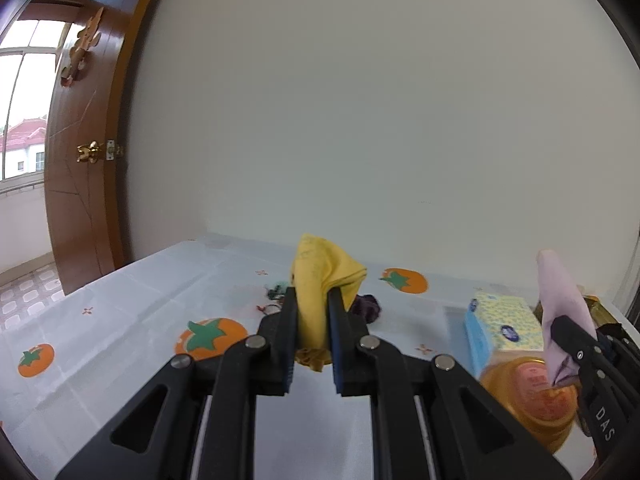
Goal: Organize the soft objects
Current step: 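Carry the pink and yellow cloths over the gold tray and release both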
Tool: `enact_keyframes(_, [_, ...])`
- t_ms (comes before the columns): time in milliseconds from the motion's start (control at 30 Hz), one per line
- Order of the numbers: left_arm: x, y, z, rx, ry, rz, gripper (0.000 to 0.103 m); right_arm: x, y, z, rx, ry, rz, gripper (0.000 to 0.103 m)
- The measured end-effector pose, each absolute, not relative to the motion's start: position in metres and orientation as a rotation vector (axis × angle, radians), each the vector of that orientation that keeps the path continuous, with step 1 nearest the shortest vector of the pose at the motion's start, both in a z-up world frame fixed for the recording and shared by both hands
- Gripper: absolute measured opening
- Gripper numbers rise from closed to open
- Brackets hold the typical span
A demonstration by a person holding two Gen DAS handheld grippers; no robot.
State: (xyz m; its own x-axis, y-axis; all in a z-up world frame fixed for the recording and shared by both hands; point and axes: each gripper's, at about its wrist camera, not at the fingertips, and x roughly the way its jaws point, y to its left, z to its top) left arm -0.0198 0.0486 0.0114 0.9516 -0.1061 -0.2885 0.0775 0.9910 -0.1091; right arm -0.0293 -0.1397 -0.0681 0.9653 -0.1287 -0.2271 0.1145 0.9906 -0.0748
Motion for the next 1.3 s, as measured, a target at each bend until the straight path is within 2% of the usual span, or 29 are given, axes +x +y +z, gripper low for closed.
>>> enact_keyframes(600, [-0.046,-0.007,0.013,-0.111,0.303,-0.227,0.012,-0.067,-0.2,-0.061,-0.085,0.179,-0.223,0.01])
enact_keyframes(1300, [-0.073,-0.143,0.02,-0.012,0.301,-0.489,0.012,-0.109,-0.309,-0.047,-0.042,0.113,-0.398,0.01])
